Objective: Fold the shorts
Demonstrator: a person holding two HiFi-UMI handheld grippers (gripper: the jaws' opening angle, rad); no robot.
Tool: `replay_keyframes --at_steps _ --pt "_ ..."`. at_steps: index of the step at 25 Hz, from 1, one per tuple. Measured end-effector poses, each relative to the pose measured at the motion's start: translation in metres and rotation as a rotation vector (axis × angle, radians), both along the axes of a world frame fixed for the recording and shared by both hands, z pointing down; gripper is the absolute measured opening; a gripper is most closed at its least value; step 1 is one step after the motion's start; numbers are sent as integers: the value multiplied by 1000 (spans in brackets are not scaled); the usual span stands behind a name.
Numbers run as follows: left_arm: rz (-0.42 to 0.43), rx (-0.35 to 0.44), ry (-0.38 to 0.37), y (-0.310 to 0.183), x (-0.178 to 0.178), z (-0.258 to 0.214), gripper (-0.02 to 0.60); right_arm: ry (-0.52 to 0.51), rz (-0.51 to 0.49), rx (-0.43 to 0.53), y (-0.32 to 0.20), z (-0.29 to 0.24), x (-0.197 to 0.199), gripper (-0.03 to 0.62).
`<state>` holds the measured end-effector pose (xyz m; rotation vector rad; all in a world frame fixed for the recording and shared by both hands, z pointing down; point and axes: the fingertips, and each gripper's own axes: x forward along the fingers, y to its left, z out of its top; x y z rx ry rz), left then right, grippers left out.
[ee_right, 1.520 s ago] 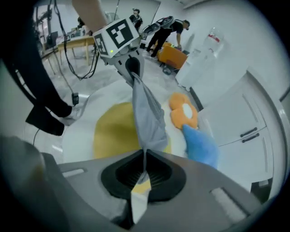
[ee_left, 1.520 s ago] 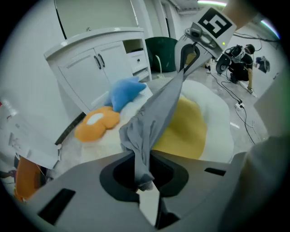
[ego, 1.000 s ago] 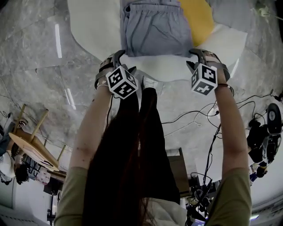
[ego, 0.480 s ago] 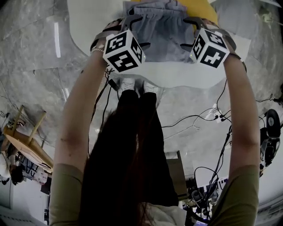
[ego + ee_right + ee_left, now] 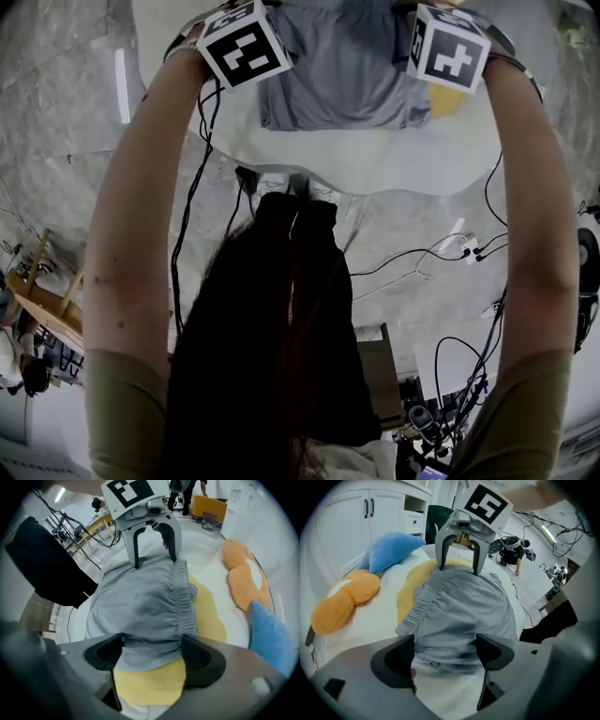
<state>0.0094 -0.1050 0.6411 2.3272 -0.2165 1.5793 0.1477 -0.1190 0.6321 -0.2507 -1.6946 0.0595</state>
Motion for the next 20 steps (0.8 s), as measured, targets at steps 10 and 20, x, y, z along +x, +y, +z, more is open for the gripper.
replay_keyframes --at_steps 10,20 --pt "-142 26 39 -14 -21 -40 397 -184 186 71 -9 -54 -21 388" --pt "-577 174 393 0 -47 -248 397 -691 860 310 4 -277 -15 388"
